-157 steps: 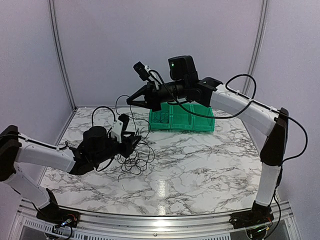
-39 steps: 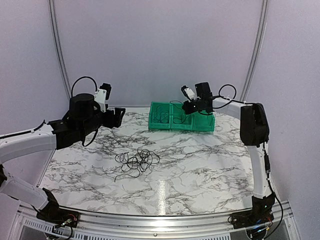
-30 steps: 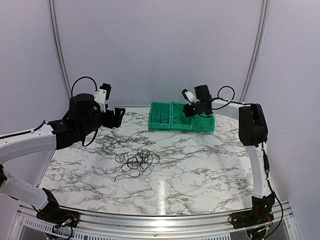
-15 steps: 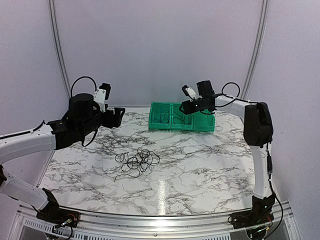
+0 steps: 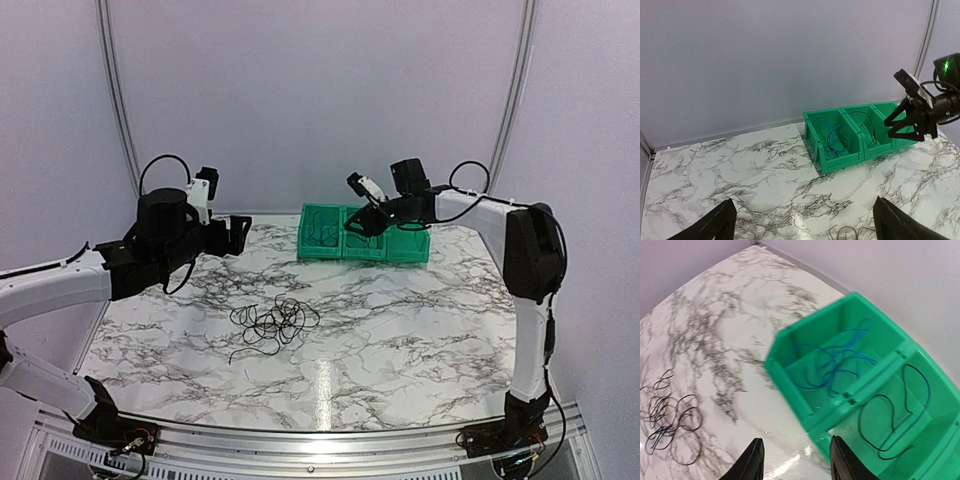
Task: Untangle the cables
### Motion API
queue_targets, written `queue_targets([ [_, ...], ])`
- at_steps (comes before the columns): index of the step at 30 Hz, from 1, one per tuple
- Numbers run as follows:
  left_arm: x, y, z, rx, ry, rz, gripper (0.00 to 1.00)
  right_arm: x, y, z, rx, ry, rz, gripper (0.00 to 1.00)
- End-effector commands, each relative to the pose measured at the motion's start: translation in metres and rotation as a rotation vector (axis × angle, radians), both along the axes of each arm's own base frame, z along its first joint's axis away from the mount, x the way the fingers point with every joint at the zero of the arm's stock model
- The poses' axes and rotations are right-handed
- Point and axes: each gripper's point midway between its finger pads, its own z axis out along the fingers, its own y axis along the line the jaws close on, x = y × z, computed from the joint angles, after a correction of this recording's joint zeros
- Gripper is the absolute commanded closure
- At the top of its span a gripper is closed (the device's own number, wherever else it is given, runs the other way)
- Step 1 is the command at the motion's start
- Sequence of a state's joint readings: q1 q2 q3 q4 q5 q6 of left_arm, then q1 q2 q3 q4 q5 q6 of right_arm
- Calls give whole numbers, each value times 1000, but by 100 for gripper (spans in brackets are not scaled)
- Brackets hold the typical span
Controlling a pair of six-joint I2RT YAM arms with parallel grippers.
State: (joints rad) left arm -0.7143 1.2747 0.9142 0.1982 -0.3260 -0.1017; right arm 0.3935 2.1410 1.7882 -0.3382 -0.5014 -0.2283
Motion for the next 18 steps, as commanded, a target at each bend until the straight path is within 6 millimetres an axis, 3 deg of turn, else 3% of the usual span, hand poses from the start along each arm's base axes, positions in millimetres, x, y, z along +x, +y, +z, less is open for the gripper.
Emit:
queue_targets([
  [1,10,11,-15,-103,100,92,1,-84,55,28,14,-88,337,55],
  [3,12,-11,-37,-51,209,-4,1,-111,68,18,-9,-71,411,54],
  [6,8,-32,-51,-31,304,-108,1,-156,88,-3,-49,-15,520,51],
  [11,-1,-40,-49,-35,290,-183,1,-191,103,-39,-54,134,539,45],
  [13,-5,-46,-33,-58,242,-233,1,-199,106,-52,-73,165,548,44],
  [16,-8,-35,-12,-114,143,-200,1,-206,111,-66,-90,197,565,43],
  [18,-2,-7,-1,-163,77,-54,1,-209,116,-70,-88,216,575,43],
])
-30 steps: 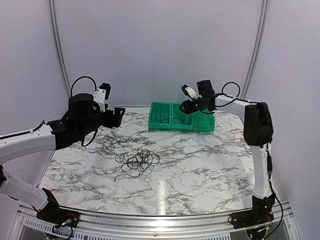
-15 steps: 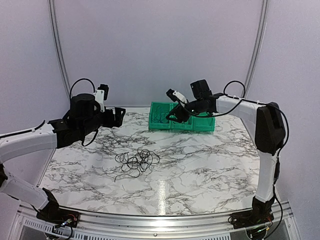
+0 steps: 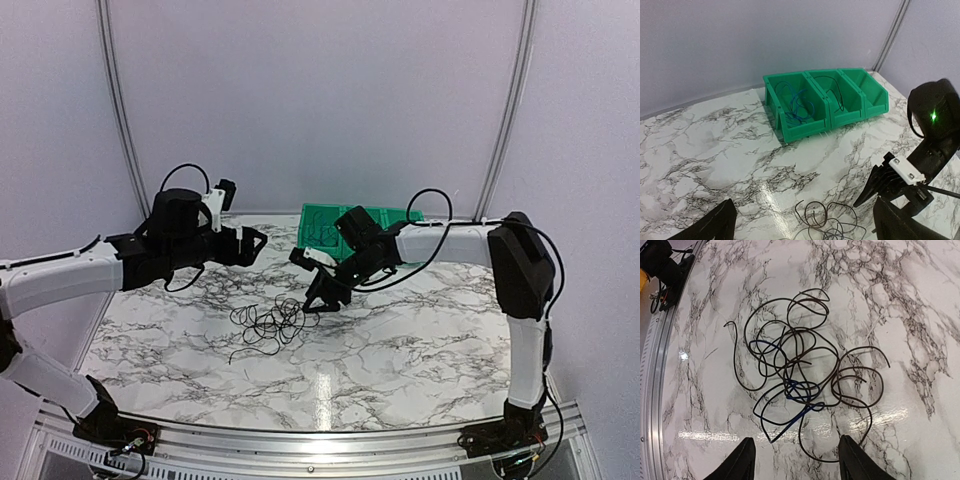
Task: Untangle the cables
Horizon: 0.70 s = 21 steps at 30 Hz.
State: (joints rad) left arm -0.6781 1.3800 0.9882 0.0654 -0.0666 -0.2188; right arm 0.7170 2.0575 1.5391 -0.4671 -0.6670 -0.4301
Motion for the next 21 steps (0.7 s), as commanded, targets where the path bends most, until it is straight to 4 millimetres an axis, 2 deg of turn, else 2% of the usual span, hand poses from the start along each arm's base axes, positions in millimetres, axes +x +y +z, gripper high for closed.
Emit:
queue_targets([
  [1,5,45,40,-104,-159,230,1,-8,9,-11,-15,59,16,43],
  [3,13,76,33,-65,-170,410,1,-6,13,-14,-14,77,12,43],
  [4,17,84,20,2,-147,461,1,-5,15,-15,-13,92,5,44],
  [5,22,87,15,39,-132,492,1,-5,17,-17,-13,106,3,46],
  [6,24,82,6,106,-90,459,1,-5,19,-20,-16,126,2,49],
  [8,30,59,9,162,-86,333,1,-5,23,-21,-8,163,10,63],
  [10,34,62,13,104,-72,377,1,-8,26,-17,10,188,15,76],
  [13,22,57,25,20,-139,308,1,-10,27,-6,43,196,18,100],
  [16,5,44,33,4,-205,161,2,-14,27,13,77,177,28,100],
  [21,-10,16,32,-63,-170,21,16,-21,25,47,143,132,55,100],
])
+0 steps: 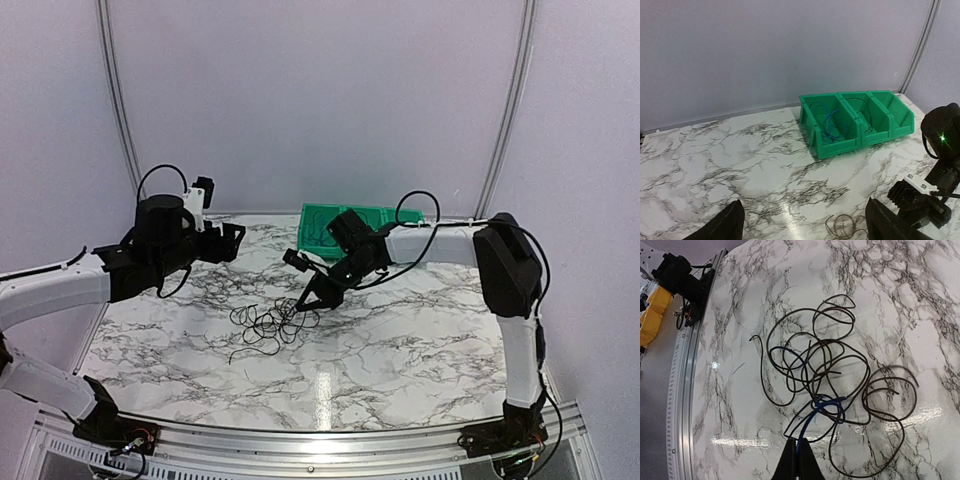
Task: Untangle the cables
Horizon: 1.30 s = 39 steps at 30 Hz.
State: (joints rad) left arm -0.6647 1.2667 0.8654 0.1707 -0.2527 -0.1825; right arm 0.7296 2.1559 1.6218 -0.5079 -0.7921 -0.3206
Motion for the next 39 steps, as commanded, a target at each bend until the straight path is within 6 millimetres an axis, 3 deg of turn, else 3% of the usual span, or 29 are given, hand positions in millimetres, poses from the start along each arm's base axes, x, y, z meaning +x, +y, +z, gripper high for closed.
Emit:
queue_targets([
  [1,-19,-37,19,-99,-26,-193,19,-9,6,62,130,-71,35,100],
  [4,-38,-50,7,-175,30,-253,26,-3,8,67,132,-101,26,100],
  [7,-53,-51,-34,-235,80,-241,26,-2,12,69,136,-78,36,100],
  [13,-70,-71,-80,-280,119,-286,25,2,18,76,152,-75,31,100],
  [18,-68,-87,-108,-270,158,-321,25,3,19,77,156,-77,36,100],
  [24,-46,-102,-134,-307,196,-263,25,-2,18,82,170,-69,53,100],
  [27,-34,-108,-147,-337,209,-223,28,-5,17,94,192,-83,63,100],
  [33,-21,-113,-179,-349,247,-157,44,-11,12,130,239,-143,79,100],
  [39,-26,-104,-202,-313,283,-124,49,-17,1,192,291,-286,88,100],
])
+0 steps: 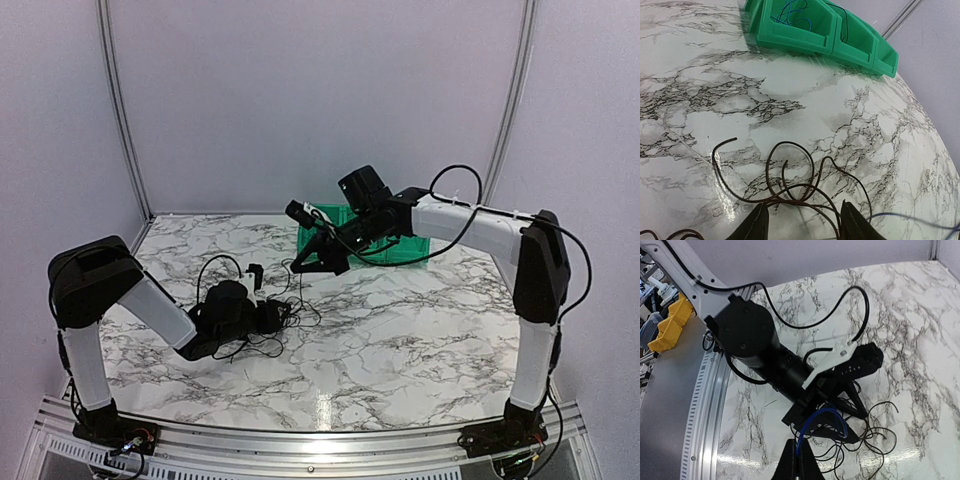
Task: Untangle the cables
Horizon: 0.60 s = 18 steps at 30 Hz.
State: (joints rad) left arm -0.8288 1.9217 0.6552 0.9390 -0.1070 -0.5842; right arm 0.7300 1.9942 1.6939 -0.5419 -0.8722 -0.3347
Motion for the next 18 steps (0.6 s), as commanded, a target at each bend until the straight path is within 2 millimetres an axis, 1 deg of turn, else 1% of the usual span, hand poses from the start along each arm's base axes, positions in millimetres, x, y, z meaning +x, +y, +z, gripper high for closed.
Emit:
queue_targets([
  [1,1,5,-3,-7,-10,30,50,-10,-7,98,126,-196,19,100],
  [3,-2,10,-10,13,-1,35,51,-13,-13,131,164,-251,9,100],
  [4,-5,13,-14,23,6,36,52,-16,-16,152,194,-284,3,100],
  [7,-8,18,-24,44,25,41,53,-21,-32,206,275,-357,-17,100],
  [11,-11,22,-37,55,57,50,53,-22,-58,268,371,-386,-42,100],
  [12,-12,23,-38,56,61,51,53,-22,-65,280,390,-402,-51,100],
  [13,-13,24,-39,56,64,52,53,-21,-71,289,402,-416,-59,100],
  [15,-14,25,-38,56,64,56,53,-15,-79,295,403,-444,-85,100],
  [16,-14,26,-34,51,59,53,53,-10,-81,292,394,-450,-100,100],
  [18,-15,24,-21,38,32,37,52,-1,-86,282,373,-452,-125,100],
])
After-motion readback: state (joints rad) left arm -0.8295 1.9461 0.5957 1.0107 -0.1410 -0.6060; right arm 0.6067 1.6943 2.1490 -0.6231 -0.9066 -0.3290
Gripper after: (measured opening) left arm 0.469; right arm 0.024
